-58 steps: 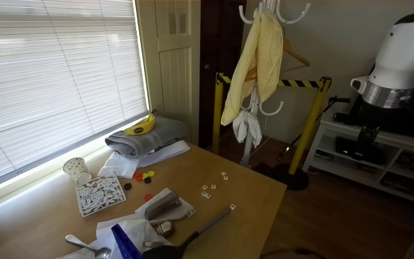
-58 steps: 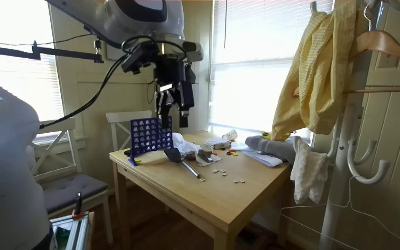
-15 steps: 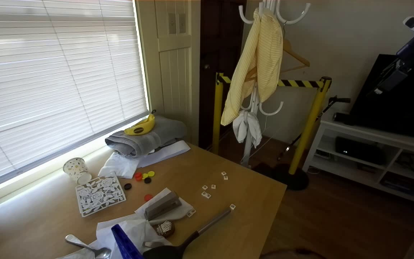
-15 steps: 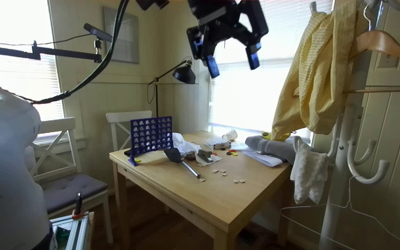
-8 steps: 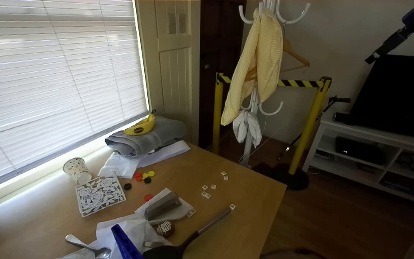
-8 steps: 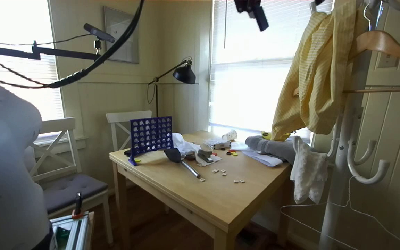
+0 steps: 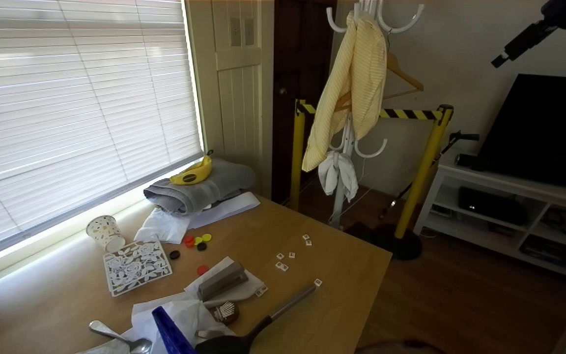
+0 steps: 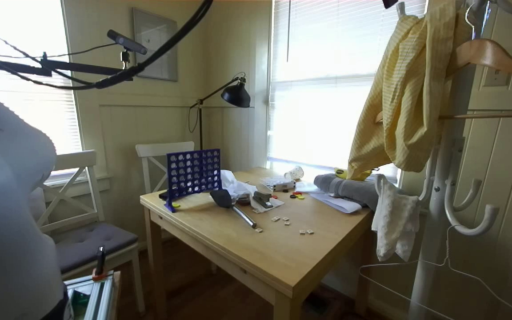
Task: Move the brown hanger to the hook at the back.
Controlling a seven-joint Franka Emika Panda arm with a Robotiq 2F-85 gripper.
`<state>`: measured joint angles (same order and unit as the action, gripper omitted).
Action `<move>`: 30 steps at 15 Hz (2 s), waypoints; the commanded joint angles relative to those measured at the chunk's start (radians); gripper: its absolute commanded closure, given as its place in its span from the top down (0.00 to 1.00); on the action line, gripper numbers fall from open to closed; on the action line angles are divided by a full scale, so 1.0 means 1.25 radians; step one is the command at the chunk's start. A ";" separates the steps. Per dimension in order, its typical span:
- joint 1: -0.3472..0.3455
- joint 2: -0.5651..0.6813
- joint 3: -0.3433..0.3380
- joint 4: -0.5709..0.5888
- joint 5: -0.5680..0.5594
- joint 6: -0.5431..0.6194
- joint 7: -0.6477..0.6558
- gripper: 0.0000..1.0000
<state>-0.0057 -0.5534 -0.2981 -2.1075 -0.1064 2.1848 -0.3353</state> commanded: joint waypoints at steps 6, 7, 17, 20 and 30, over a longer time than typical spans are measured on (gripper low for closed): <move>-0.023 0.005 0.015 0.004 0.016 -0.001 -0.010 1.00; -0.023 0.005 0.015 0.004 0.016 -0.001 -0.010 1.00; -0.033 0.131 -0.104 0.216 0.158 -0.070 -0.057 1.00; -0.026 0.189 -0.167 0.348 0.213 -0.238 -0.188 1.00; -0.100 0.262 -0.161 0.451 0.230 -0.389 -0.348 1.00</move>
<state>-0.0811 -0.2375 -0.5354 -1.5516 0.1634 1.7048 -0.7595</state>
